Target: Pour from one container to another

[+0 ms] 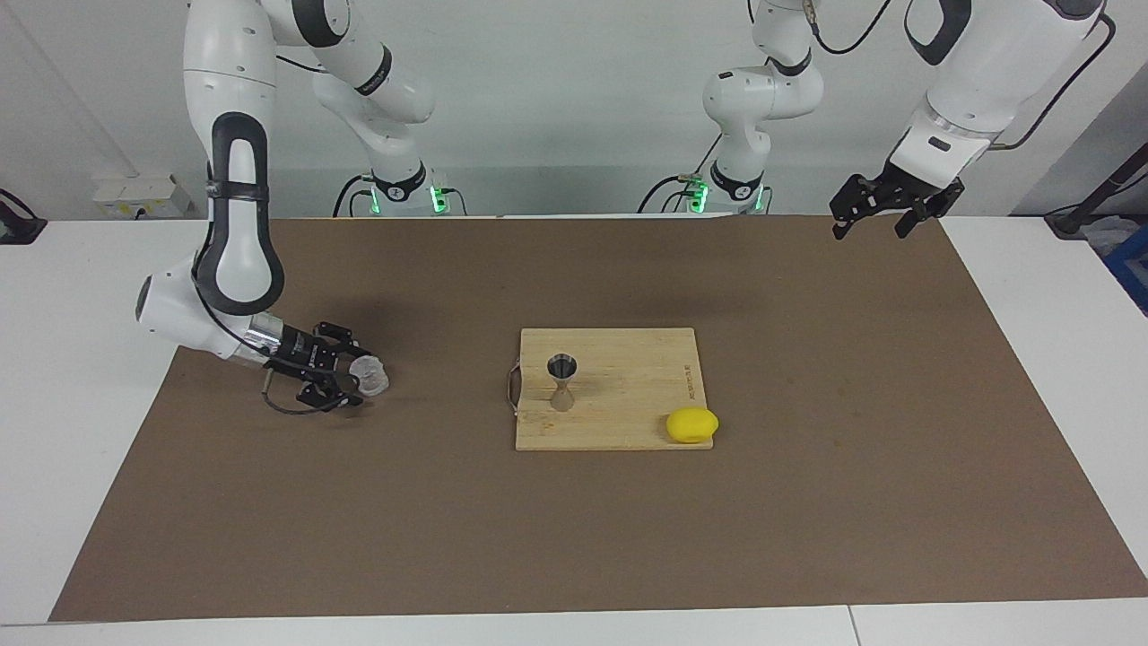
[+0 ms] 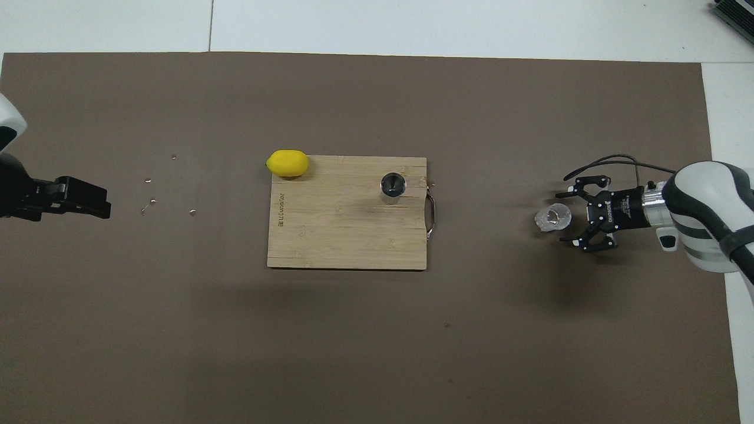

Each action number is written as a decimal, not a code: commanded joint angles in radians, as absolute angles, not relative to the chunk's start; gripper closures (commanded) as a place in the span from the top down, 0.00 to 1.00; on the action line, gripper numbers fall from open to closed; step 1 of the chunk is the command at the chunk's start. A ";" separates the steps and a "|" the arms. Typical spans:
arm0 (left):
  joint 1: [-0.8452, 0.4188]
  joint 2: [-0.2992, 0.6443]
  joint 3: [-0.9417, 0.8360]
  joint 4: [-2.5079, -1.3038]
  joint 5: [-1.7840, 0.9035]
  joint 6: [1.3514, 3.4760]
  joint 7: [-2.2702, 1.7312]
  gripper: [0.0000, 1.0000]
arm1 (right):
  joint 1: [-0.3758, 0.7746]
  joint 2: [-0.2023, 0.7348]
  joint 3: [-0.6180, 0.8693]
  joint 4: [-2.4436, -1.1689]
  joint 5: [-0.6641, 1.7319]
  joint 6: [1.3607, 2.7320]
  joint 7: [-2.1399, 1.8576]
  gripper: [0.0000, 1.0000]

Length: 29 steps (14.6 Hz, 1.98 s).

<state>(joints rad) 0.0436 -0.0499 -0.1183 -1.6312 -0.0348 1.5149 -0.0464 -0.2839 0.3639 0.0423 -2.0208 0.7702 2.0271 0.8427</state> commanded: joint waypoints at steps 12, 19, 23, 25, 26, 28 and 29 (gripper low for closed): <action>0.054 -0.051 -0.126 -1.625 -0.018 1.503 -0.046 1.00 | -0.163 0.089 0.061 -2.045 0.197 1.973 0.637 0.99; 0.052 -0.051 -0.126 -1.626 -0.018 1.503 -0.046 1.00 | -0.008 0.043 0.066 -1.915 0.005 1.838 0.489 0.99; 0.052 -0.051 -0.126 -1.624 -0.018 1.503 -0.046 1.00 | 0.029 0.008 0.066 -1.870 0.003 1.795 0.462 0.99; 0.052 -0.051 -0.126 -1.626 -0.018 1.503 -0.046 1.00 | 0.029 -0.018 0.066 -1.844 0.003 1.784 0.460 0.99; 0.052 -0.051 -0.126 -1.625 -0.018 1.503 -0.046 1.00 | 0.029 -0.021 0.066 -1.823 0.003 1.769 0.460 0.99; 0.052 -0.051 -0.126 -1.625 -0.018 1.503 -0.046 1.00 | 0.025 -0.014 0.066 -1.752 0.000 1.718 0.419 0.99; 0.054 -0.051 -0.126 -1.626 -0.018 1.503 -0.046 1.00 | 0.025 -0.011 0.066 -1.720 -0.009 1.694 0.396 0.99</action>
